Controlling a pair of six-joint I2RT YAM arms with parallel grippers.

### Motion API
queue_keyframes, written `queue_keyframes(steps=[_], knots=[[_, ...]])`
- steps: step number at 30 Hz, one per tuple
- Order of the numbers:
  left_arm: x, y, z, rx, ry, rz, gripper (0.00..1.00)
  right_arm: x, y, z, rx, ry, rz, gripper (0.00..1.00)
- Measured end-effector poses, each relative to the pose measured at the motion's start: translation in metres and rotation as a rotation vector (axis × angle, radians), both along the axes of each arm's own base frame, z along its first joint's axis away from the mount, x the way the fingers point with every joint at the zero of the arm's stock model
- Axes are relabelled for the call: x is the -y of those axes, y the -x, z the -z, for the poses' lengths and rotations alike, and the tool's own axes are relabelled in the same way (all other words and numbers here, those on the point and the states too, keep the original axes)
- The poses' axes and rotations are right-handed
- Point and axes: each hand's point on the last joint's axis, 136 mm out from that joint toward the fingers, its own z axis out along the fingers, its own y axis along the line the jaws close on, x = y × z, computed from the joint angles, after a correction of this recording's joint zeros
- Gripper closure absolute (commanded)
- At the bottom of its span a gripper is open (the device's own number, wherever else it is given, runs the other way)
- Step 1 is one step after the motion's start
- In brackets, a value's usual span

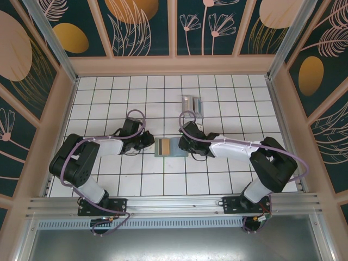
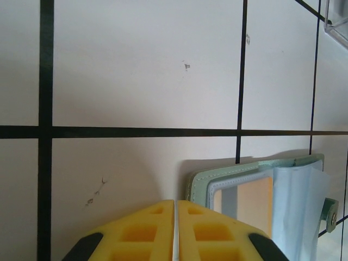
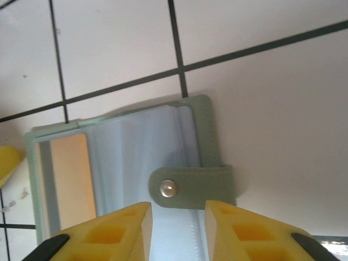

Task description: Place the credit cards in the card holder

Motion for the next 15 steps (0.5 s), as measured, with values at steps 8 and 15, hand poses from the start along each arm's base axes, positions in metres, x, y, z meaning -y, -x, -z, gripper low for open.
queue_keyframes(steps=[8, 15], knots=[[0.0, 0.0, 0.0, 0.002, -0.001, 0.002, 0.88, -0.01, 0.008, 0.006, -0.039, -0.056, -0.039, 0.68], [0.0, 0.0, 0.0, 0.002, -0.001, 0.002, 0.88, -0.013, 0.01, 0.013, -0.055, -0.063, -0.05, 0.68]])
